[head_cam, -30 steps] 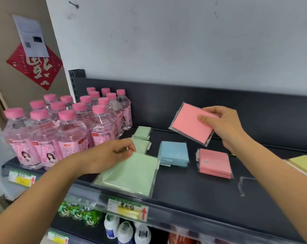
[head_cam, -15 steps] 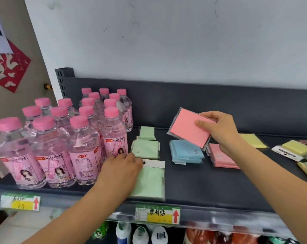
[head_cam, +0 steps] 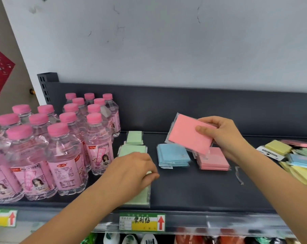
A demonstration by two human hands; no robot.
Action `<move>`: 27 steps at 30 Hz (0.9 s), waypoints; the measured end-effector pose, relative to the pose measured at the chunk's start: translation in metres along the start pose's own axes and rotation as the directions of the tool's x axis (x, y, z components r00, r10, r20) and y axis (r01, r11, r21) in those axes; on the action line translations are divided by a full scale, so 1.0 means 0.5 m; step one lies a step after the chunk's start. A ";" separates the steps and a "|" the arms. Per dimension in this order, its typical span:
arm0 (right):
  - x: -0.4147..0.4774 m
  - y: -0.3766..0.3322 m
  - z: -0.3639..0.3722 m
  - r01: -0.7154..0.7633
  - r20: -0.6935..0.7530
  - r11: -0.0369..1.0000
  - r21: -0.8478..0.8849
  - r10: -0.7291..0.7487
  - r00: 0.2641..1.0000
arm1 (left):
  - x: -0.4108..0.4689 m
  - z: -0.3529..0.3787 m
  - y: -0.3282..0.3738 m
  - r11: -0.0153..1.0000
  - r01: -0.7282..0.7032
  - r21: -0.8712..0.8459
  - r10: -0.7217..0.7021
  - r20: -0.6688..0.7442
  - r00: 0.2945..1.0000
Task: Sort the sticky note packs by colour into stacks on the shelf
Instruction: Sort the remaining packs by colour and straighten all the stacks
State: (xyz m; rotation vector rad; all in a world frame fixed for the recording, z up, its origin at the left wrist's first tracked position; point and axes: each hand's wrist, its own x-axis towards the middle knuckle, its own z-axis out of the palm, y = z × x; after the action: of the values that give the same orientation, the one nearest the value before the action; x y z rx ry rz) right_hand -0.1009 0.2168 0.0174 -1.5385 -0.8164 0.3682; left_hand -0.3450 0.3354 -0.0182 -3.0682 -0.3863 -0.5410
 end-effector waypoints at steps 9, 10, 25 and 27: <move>-0.086 0.057 -0.157 -0.320 0.350 0.928 -0.193 0.370 0.861 | 0.105 0.042 0.107 0.991 -0.092 -0.097 0.092 -0.005 0.996; -0.093 0.071 -0.165 -0.334 0.340 0.913 -0.235 0.399 0.852 | 0.110 0.049 0.119 0.987 -0.110 -0.120 0.112 0.007 0.994; -0.128 0.143 -0.154 0.060 0.064 0.736 -0.674 -0.022 0.998 | 0.144 0.114 0.186 0.966 -0.184 -0.183 0.213 0.155 0.965; -0.131 0.139 -0.159 0.062 0.024 0.760 -0.647 -0.061 0.998 | 0.152 0.109 0.192 0.965 -0.190 -0.178 0.212 0.112 0.971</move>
State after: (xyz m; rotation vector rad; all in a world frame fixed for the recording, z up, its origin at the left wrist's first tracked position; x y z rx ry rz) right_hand -0.0741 0.1173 -0.0521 -2.1498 -1.0606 0.0202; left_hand -0.2341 0.2628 -0.0400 -3.2606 -0.0263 -0.3848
